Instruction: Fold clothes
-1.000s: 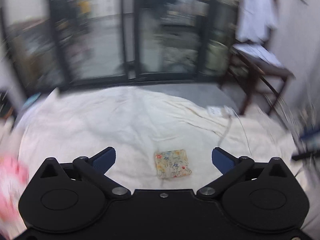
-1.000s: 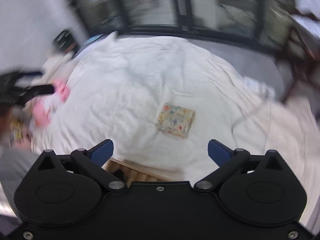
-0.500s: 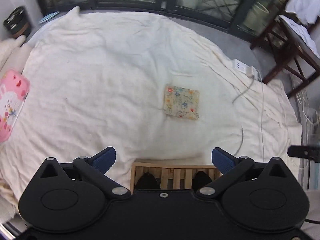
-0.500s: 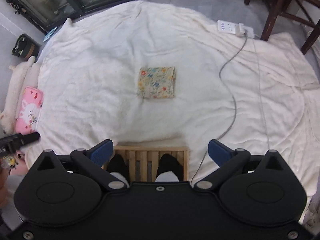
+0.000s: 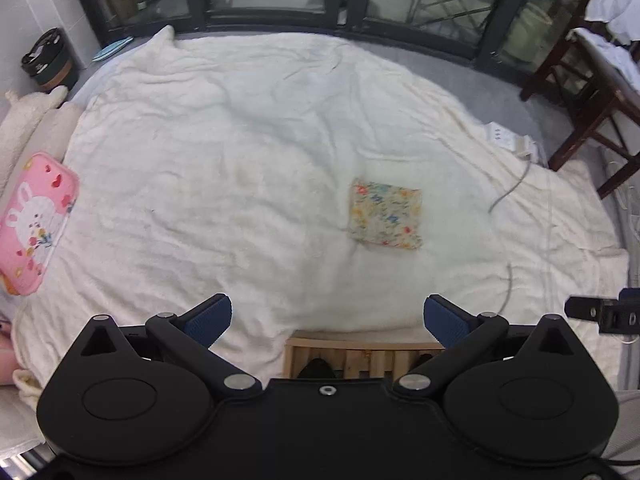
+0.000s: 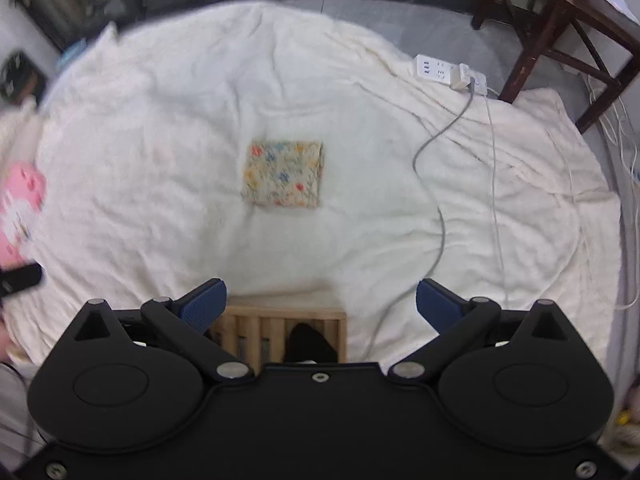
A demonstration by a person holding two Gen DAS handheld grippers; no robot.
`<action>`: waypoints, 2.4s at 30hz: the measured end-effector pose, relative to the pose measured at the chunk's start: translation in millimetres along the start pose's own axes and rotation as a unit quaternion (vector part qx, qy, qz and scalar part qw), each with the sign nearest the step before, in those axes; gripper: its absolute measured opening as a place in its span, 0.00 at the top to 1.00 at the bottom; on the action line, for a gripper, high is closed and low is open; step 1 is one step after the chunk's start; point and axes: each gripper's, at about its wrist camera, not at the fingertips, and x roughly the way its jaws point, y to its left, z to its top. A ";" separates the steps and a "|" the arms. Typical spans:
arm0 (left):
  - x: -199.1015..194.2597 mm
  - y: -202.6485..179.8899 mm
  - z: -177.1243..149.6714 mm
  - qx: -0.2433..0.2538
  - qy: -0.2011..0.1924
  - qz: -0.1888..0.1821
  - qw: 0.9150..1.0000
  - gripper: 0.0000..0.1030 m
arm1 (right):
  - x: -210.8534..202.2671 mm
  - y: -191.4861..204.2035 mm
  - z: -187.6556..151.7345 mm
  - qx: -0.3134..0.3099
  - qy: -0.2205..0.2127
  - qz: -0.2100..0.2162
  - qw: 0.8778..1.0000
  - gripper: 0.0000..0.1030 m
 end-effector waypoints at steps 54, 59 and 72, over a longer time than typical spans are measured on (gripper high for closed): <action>2.5 -11.0 4.0 0.014 0.004 -0.022 1.000 0.00 | 3.0 0.7 5.4 0.000 -0.004 -0.028 1.000 0.01; 3.8 -13.3 4.8 0.016 0.004 -0.022 1.000 0.00 | 4.0 0.3 6.3 -0.001 -0.004 -0.029 1.000 0.01; 3.9 -11.7 3.4 0.018 0.004 -0.021 1.000 0.00 | 3.6 0.3 4.9 -0.001 -0.005 -0.030 1.000 0.01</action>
